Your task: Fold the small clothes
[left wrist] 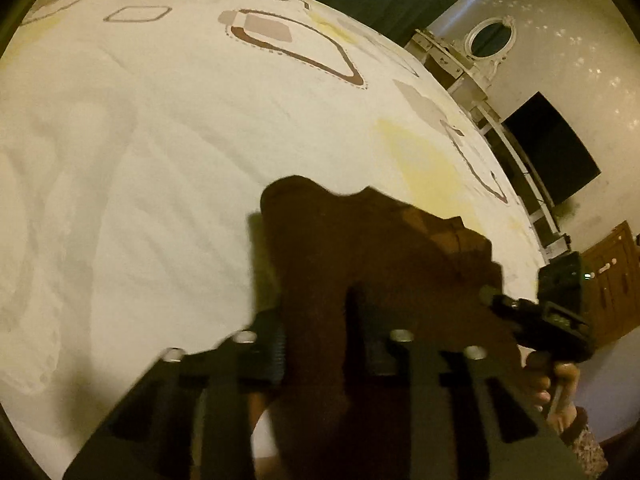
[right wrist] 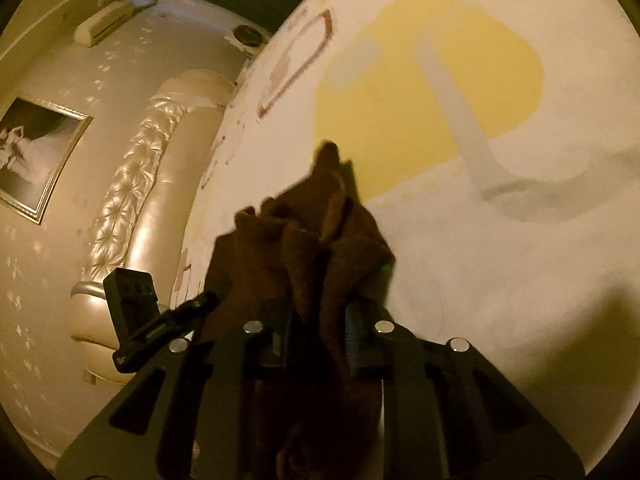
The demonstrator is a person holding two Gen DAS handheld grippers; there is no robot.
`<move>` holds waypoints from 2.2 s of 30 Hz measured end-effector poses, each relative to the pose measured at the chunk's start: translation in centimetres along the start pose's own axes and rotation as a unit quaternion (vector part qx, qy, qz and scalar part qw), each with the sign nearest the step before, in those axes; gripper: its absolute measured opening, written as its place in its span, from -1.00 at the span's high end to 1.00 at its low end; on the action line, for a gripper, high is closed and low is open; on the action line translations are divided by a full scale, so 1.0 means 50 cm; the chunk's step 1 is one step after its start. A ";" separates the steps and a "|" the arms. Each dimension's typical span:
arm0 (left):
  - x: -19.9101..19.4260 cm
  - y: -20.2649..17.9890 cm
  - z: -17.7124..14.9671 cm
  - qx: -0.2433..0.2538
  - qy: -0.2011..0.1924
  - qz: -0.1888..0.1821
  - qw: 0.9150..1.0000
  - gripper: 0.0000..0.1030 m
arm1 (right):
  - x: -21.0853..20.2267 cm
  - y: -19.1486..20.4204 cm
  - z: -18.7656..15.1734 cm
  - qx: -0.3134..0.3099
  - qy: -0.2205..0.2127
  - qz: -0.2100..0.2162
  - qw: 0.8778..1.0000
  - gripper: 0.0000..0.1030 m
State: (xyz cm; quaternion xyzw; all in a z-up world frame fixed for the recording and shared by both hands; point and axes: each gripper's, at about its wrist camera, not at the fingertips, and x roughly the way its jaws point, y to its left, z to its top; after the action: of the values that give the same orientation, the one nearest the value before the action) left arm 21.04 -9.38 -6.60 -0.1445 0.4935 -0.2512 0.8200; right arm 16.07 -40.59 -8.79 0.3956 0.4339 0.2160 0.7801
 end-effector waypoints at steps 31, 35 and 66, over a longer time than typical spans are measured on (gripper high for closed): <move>-0.028 -0.009 -0.038 0.013 0.006 0.013 1.000 -0.37 | -0.057 -0.015 -0.034 0.031 -0.006 0.019 0.999 -0.13; -0.069 -0.009 -0.116 0.011 0.019 -0.014 1.000 -0.41 | -0.076 -0.003 -0.100 0.026 0.026 0.026 0.999 -0.15; -0.080 -0.064 -0.210 -0.010 0.029 -0.009 0.999 0.31 | -0.082 -0.026 -0.221 0.070 0.046 0.057 0.995 0.79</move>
State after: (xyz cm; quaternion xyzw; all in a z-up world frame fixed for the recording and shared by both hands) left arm 9.40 -9.71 -7.05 -0.1502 0.5181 -0.2576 0.8017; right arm 4.52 -39.40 -11.18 0.4626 0.4602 0.2474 0.7163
